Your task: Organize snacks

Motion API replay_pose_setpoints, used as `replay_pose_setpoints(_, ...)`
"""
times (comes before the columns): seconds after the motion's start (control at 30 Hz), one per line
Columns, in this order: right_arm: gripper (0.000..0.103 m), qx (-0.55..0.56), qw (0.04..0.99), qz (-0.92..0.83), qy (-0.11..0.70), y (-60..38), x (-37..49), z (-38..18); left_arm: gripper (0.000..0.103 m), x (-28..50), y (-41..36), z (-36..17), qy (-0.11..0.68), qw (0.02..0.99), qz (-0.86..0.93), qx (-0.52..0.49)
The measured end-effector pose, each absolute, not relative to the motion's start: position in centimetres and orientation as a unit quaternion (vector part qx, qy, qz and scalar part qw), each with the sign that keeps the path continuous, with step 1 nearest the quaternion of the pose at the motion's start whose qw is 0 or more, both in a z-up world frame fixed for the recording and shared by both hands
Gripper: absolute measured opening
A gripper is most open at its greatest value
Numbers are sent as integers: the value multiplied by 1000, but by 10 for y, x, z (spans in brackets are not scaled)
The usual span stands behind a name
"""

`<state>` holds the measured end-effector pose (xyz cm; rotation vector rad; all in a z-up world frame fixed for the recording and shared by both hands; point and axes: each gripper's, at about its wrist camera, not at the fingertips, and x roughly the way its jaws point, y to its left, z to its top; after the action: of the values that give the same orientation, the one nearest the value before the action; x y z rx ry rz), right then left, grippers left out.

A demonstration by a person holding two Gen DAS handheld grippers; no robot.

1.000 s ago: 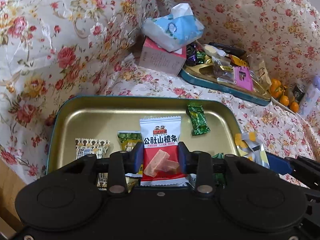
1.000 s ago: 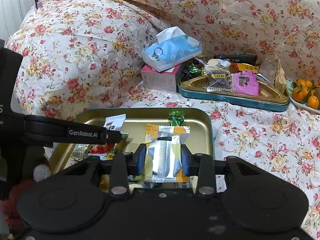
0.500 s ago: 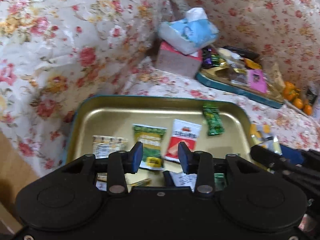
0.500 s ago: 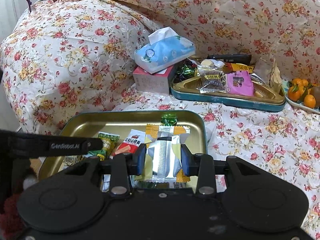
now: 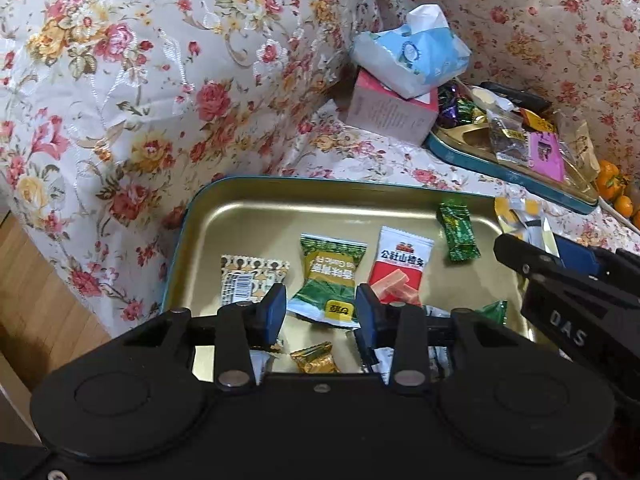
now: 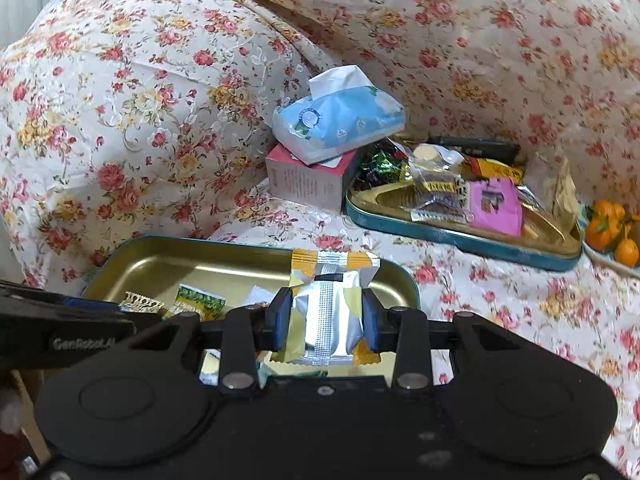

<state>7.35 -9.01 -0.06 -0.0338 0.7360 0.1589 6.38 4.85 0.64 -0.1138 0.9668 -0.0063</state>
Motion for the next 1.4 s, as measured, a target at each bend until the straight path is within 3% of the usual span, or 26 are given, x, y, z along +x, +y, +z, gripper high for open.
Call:
replay_pose_setpoints(0.83, 40, -23, 932, 62, 357, -88, 85, -9, 47, 55, 48, 2, 470, 881, -5, -48)
replay_pose_setpoints(1.4, 43, 3, 928, 35, 372, -97, 43, 6, 47, 55, 45, 3, 468, 883, -6, -42)
